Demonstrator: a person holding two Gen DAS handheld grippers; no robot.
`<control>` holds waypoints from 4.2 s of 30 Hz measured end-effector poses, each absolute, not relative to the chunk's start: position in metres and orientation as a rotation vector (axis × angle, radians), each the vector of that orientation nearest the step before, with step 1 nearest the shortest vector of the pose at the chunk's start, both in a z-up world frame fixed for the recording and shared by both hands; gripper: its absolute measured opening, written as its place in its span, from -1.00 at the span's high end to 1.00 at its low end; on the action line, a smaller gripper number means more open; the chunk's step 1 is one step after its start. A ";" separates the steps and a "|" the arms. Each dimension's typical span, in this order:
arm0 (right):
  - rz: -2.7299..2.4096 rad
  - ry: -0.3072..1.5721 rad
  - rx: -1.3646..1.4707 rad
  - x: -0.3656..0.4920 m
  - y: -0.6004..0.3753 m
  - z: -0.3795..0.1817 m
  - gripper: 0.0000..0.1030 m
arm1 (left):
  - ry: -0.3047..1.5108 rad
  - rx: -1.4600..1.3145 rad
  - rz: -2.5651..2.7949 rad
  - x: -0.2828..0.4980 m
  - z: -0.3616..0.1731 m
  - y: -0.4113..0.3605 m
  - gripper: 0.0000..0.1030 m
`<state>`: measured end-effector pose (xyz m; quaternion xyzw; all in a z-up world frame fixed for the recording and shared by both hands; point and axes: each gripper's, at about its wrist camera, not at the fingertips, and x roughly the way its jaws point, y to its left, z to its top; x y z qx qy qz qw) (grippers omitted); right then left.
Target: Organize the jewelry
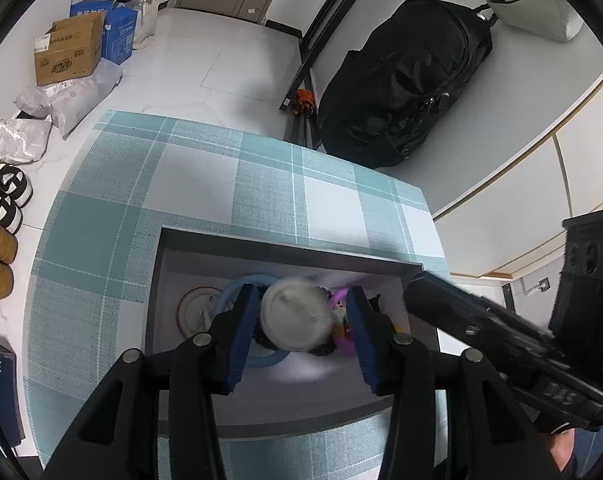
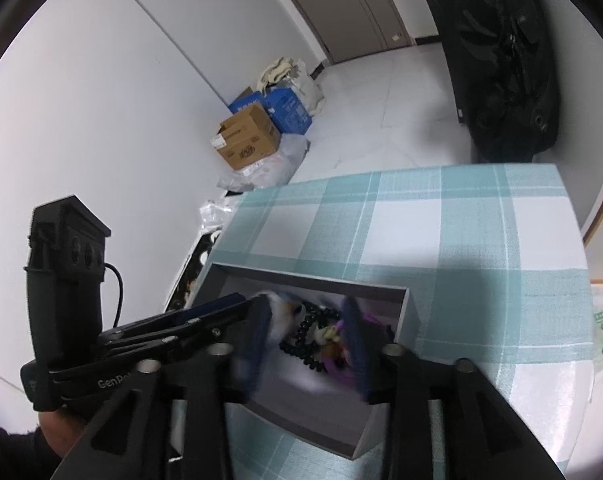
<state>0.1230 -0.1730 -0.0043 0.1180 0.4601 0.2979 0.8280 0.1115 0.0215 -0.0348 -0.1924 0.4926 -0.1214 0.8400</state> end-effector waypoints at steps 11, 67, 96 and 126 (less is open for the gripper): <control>0.575 0.908 0.228 0.107 -0.189 0.009 -0.34 | 0.983 -0.371 -0.185 0.095 -0.021 0.026 -0.18; 0.572 0.698 0.095 0.018 -0.190 0.036 -1.00 | 0.734 -0.174 -0.070 0.012 0.020 0.011 -0.40; 0.569 0.733 0.093 0.021 -0.188 0.029 -1.00 | 0.736 -0.187 -0.045 0.013 0.021 0.015 -0.40; 0.559 0.765 0.106 0.027 -0.188 0.022 -1.00 | 0.754 -0.193 -0.041 0.014 0.019 0.017 -0.40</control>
